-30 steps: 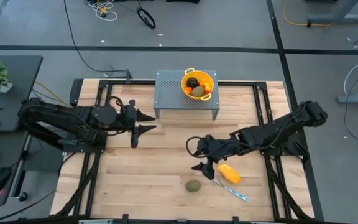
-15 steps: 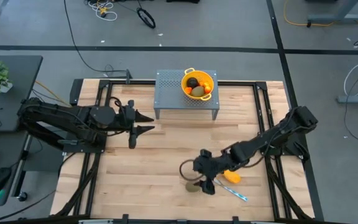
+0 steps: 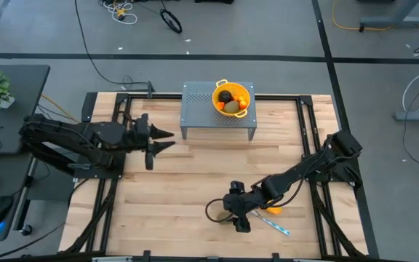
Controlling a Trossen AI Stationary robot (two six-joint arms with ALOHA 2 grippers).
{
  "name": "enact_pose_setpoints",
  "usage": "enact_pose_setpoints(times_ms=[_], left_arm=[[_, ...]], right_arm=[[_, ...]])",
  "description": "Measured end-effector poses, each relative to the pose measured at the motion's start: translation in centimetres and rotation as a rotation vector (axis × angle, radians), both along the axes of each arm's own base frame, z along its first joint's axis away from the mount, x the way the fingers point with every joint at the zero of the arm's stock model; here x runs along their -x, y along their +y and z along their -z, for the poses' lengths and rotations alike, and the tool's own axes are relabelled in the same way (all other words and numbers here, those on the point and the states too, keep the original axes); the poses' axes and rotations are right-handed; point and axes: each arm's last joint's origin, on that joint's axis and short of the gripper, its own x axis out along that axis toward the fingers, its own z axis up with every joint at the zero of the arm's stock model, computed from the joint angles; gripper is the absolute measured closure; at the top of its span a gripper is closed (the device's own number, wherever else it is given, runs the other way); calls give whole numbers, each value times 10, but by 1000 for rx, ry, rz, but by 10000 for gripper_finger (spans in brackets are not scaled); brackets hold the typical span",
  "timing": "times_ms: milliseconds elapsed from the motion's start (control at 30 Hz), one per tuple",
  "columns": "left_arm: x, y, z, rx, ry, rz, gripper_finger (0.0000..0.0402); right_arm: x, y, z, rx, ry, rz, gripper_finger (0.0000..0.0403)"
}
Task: Pick & Place Fruit
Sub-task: Put the kiwi into the yellow strainer bowl on the shelf
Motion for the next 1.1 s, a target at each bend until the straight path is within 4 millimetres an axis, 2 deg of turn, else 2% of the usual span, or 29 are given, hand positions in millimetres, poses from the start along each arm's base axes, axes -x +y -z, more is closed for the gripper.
enact_pose_setpoints(times_ms=[200, 367, 533, 633, 833, 1100], left_arm=[[29, 7, -3, 43, 11, -40, 260], [57, 15, 1, 44, 73, -126, 260], [71, 19, -2, 23, 46, -131, 260], [76, 18, -4, 26, 34, -39, 260], [78, 10, -6, 41, 36, 269, 260], [77, 7, -5, -166, 56, 398, 260]], right_arm=[[-3, 4, 10, 21, 6, -30, 71], [-3, 5, 11, 21, 6, -33, 71], [-3, 5, 12, 24, 8, -34, 71], [-2, 5, 12, 22, 16, -27, 71], [-2, 5, 12, 22, 16, -26, 71], [-2, 6, 14, 0, 33, -46, 71]])
